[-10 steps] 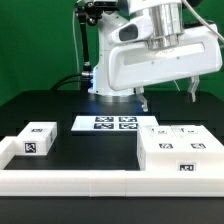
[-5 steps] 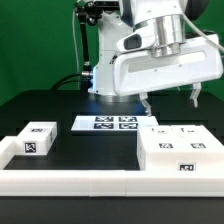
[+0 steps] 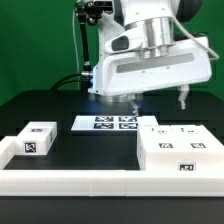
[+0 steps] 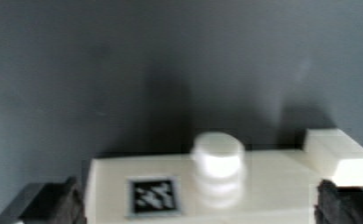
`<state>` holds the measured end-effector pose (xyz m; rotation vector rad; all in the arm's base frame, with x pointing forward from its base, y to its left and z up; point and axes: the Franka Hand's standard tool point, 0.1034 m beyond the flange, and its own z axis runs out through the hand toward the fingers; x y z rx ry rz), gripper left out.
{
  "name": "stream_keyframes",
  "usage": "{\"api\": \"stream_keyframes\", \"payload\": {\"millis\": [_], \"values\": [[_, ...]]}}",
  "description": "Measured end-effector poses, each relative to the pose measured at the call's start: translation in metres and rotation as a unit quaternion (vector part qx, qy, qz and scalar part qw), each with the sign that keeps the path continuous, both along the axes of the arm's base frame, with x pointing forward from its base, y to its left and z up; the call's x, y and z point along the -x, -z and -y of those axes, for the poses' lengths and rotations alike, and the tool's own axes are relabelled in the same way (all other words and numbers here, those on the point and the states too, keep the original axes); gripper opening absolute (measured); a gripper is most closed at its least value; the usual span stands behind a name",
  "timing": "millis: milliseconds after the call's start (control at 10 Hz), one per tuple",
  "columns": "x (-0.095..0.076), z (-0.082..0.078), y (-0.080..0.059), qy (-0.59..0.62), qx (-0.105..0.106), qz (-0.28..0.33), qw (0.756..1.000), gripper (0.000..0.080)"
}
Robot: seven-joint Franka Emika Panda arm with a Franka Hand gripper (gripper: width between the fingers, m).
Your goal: Assemble cabinet
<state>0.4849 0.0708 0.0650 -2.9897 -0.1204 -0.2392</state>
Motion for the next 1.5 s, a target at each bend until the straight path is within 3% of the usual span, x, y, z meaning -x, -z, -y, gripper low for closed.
{"api": "stream_keyframes", "payload": {"millis": [100, 200, 500, 700, 1000, 1500], "values": [[-0.001, 0.008, 0.000, 0.002, 0.001, 0.001, 1.000, 0.0649], [-0.008, 0.008, -0.004, 0.013, -0.004, 0.036, 0.999, 0.0649], [-0.009, 0.006, -0.003, 0.026, -0.011, 0.150, 0.988, 0.0649], [0.009, -0.010, 0.023, 0.025, -0.017, 0.105, 0.994, 0.0649], [0.003, -0.016, 0.027, 0.026, -0.021, 0.104, 0.994, 0.0649], [-0.024, -0.019, 0.034, 0.037, -0.031, 0.112, 0.993, 0.0649]]}}
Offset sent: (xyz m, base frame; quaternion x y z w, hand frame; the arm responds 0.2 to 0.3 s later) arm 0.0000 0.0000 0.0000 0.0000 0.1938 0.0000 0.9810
